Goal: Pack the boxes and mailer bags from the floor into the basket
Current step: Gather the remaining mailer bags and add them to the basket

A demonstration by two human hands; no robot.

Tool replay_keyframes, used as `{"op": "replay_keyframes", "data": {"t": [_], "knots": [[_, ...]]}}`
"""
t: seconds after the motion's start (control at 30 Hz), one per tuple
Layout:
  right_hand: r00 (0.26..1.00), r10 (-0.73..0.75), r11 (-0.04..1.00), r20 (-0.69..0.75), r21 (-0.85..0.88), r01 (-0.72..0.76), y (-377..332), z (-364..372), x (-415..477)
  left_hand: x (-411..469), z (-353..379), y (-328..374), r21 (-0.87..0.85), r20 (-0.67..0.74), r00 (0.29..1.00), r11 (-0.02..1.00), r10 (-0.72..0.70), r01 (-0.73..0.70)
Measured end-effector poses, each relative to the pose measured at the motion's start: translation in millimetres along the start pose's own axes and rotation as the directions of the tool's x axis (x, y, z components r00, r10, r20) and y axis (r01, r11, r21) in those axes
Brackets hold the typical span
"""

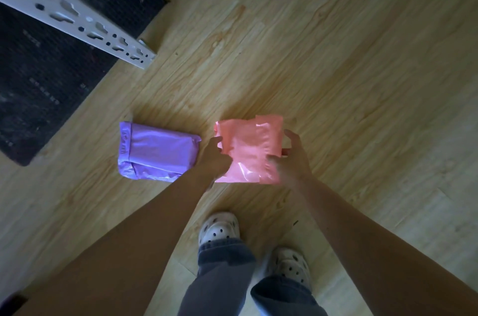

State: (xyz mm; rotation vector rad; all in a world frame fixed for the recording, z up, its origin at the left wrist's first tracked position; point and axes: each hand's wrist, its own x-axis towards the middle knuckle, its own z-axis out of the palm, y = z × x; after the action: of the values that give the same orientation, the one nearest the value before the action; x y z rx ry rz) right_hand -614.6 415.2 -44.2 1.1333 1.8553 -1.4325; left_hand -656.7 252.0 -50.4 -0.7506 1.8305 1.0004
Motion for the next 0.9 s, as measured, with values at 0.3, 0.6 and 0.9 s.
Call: {"op": "replay_keyframes", "data": {"t": [0.3,0.6,0.9], "knots": [[0.995,-0.083,0.995,0.048,-0.042,0.085,23,4,29,36,8,-15,-0.022,-0.128,0.991,0.999,-0.033,0.030],[0.986,-0.151,0.984,0.068,-0.083,0.156,-25,-32,-37,-51,-17,11,-0.142,-0.118,0.992,0.988,0.052,-0.068],[0.950,-0.220,0.956,0.220,-0.145,0.255,-131,-86,-213,-259,-83,46,-0.282,-0.248,0.964,0.945,0.094,-0.165]]}}
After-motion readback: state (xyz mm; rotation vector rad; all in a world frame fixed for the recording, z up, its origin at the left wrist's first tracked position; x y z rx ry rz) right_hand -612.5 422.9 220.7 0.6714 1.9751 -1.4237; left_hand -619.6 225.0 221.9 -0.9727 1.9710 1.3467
